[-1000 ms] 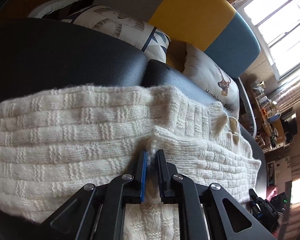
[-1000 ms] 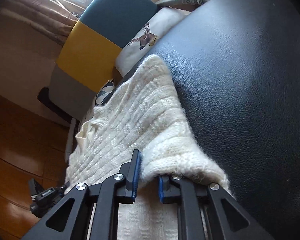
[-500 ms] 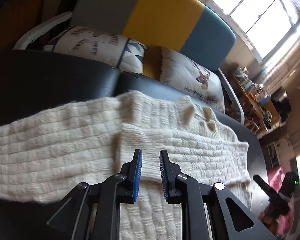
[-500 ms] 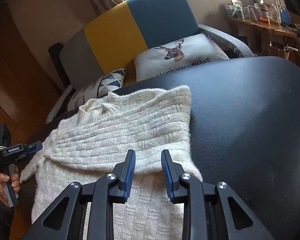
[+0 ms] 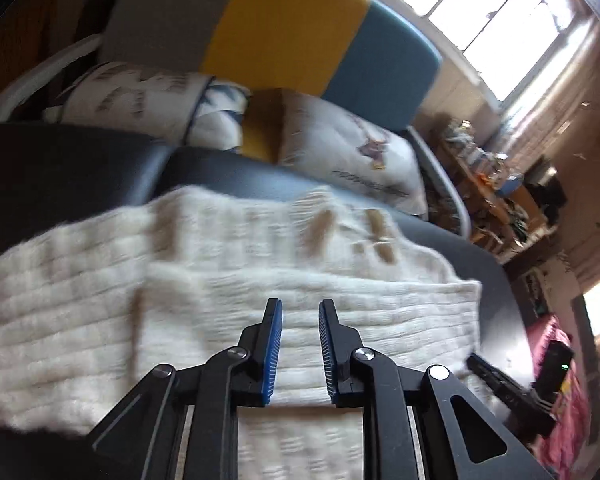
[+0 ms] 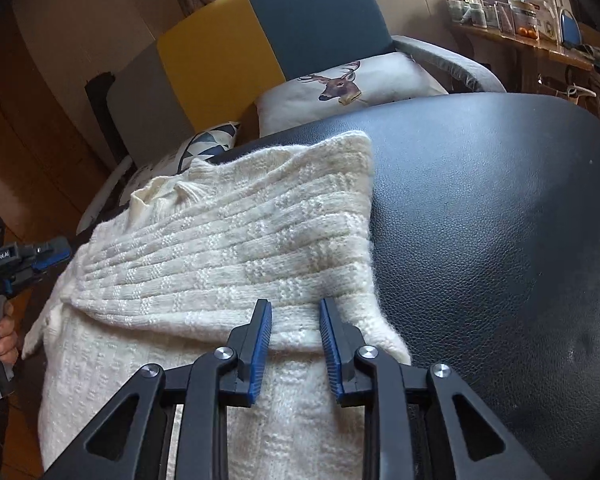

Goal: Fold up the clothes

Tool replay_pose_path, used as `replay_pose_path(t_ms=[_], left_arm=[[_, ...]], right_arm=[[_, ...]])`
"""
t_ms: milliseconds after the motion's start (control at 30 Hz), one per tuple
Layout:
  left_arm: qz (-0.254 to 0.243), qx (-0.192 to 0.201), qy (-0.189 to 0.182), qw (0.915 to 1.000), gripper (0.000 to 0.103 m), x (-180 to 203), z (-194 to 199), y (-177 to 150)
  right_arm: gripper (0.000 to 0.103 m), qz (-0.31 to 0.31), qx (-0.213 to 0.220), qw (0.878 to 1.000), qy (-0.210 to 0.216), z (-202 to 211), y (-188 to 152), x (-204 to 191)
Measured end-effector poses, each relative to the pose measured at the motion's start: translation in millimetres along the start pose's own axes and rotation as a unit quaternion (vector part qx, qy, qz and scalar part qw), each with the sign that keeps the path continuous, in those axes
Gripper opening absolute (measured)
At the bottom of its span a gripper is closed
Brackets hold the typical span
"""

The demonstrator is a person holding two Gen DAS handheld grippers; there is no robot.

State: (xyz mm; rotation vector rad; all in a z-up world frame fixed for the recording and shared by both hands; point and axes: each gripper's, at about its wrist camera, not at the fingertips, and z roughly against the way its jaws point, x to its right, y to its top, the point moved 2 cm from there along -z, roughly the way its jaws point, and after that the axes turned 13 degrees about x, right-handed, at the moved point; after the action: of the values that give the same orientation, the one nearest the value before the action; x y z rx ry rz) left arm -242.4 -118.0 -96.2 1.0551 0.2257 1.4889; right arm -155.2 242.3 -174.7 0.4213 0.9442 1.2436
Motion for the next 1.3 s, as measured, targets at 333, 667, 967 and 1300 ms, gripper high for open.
replay_pose_path(t_ms=[333,667,967,1300], left_arm=[[-0.205,-0.156,-0.195,0.9462,0.039,207,-140,-17],[-0.307,-0.282,-0.243,0.8756,0.057,252,-220,-39],[-0.296,-0.239,-0.272,0.8839,0.008,253,-223,-31],[-0.308,-0.172,-0.182,0.9176,0.011,238,-238,-44]], right_arm=[[0.025,-0.026,-0.004,0.999,0.042,0,0,9],[0.025,-0.047,-0.006,0.997,0.069,1,-1,15],[0.025,-0.021,-0.008,0.998,0.053,2,-3,9],[0.025,0.036,-0.013,0.999,0.013,0,-6,-5]])
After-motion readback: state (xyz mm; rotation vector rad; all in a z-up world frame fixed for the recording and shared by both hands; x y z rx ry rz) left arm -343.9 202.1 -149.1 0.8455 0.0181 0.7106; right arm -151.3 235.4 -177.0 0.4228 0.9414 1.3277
